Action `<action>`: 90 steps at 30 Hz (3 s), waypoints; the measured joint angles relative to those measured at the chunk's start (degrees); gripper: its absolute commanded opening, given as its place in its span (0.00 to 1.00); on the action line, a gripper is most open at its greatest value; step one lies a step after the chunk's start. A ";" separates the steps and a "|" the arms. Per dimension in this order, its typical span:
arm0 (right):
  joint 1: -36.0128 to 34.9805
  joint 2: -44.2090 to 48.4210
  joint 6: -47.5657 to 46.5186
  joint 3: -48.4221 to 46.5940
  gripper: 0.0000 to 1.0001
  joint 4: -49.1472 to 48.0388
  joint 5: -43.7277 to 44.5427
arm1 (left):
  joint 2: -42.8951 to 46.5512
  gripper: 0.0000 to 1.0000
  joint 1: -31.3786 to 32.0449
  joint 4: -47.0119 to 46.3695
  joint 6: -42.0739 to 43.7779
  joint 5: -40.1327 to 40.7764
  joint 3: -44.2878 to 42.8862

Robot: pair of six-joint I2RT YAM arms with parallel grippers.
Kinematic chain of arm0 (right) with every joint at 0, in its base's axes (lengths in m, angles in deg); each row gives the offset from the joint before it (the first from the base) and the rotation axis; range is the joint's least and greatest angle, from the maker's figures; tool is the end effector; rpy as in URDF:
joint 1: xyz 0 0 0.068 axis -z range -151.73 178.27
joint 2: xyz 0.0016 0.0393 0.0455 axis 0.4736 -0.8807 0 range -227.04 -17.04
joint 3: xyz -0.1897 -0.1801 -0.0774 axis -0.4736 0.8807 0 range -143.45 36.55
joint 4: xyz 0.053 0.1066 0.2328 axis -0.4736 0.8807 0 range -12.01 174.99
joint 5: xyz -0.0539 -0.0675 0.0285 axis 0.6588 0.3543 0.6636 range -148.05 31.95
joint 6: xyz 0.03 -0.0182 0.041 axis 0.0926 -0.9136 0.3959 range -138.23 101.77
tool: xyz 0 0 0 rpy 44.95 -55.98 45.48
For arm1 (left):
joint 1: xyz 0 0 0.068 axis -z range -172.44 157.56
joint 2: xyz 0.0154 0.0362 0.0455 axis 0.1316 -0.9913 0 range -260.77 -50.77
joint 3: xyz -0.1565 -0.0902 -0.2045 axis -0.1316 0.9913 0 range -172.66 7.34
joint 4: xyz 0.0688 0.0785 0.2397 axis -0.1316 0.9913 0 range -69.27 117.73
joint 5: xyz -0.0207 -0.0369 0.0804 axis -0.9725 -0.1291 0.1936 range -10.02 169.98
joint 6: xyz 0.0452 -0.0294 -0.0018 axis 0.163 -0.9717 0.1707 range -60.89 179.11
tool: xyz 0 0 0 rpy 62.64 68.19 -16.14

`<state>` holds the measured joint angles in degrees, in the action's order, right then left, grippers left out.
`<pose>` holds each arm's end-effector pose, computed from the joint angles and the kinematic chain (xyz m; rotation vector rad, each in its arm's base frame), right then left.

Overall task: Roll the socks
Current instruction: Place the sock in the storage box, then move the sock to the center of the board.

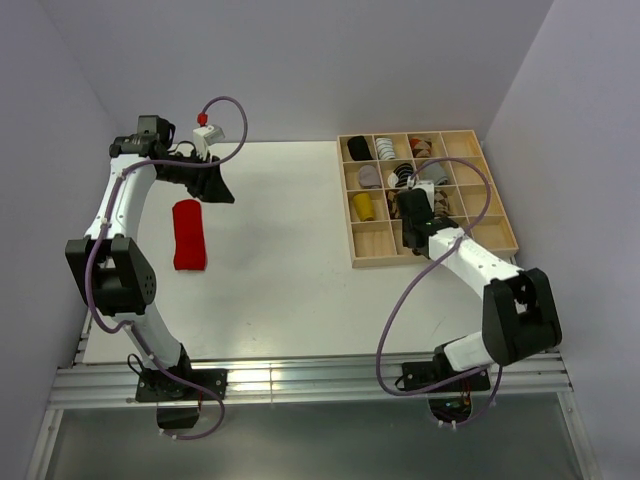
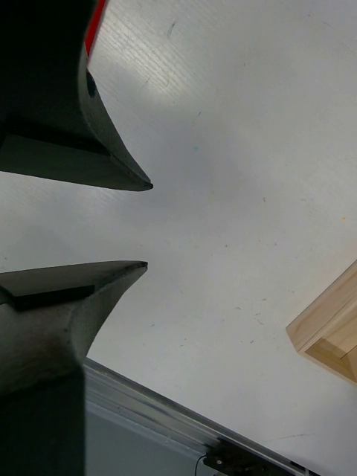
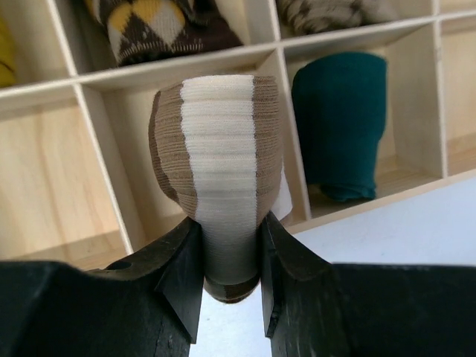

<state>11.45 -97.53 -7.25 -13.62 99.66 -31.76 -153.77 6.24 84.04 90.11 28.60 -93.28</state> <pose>0.2759 0.0668 0.2184 0.0696 2.3809 -0.3416 0.3668 -0.0195 0.3328 0.8331 2.1981 -0.9402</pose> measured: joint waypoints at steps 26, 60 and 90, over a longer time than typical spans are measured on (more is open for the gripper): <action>-0.02 -17.66 7.06 -8.50 0.03 4.79 -1.73 | 0.00 0.49 0.00 0.37 0.90 0.31 0.09; 0.20 -2.69 9.33 -14.51 0.69 16.46 -4.63 | 3.96 0.52 -3.74 -9.31 -5.31 25.40 10.19; -0.61 6.29 7.43 -13.00 0.70 10.84 -14.32 | -17.70 0.48 -2.23 -8.76 -9.77 37.79 9.05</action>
<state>10.84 -91.23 0.18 -26.63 110.50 -46.08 -171.48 4.01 75.27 80.34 66.39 -84.23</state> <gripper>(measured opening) 0.694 0.472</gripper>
